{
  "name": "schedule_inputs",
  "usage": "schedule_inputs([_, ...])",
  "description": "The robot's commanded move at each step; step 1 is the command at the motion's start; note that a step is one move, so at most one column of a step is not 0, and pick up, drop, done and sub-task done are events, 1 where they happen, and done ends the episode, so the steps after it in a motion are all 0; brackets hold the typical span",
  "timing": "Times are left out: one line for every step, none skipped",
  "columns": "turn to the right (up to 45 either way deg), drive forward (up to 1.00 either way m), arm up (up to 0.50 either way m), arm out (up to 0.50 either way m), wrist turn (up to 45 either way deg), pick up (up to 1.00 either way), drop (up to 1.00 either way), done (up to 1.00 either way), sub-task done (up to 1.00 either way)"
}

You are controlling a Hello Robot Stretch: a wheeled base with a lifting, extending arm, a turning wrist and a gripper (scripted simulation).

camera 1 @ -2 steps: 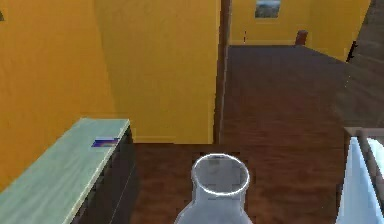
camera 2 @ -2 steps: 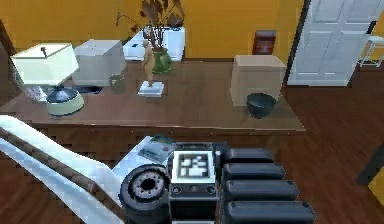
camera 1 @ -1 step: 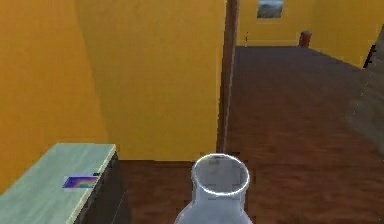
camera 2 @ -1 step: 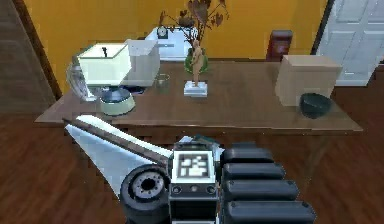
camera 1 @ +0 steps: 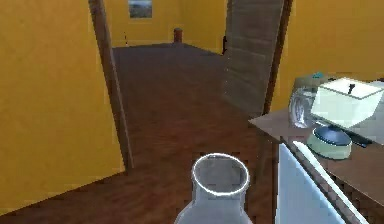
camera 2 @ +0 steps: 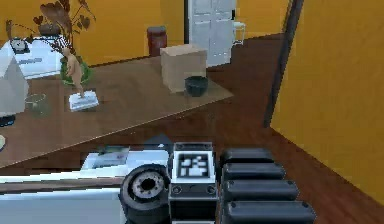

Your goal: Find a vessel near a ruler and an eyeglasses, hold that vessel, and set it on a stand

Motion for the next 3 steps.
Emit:
schedule_inputs([0.0, 1.0, 0.0, 0.0, 0.0, 0.0, 0.0, 0.0, 0.0])
schedule_inputs([6.0, 0.0, 0.0, 0.0, 0.0, 0.0, 0.0, 0.0, 0.0])
schedule_inputs([0.0, 0.35, 0.0, 0.0, 0.0, 0.0, 0.0, 0.0, 0.0])
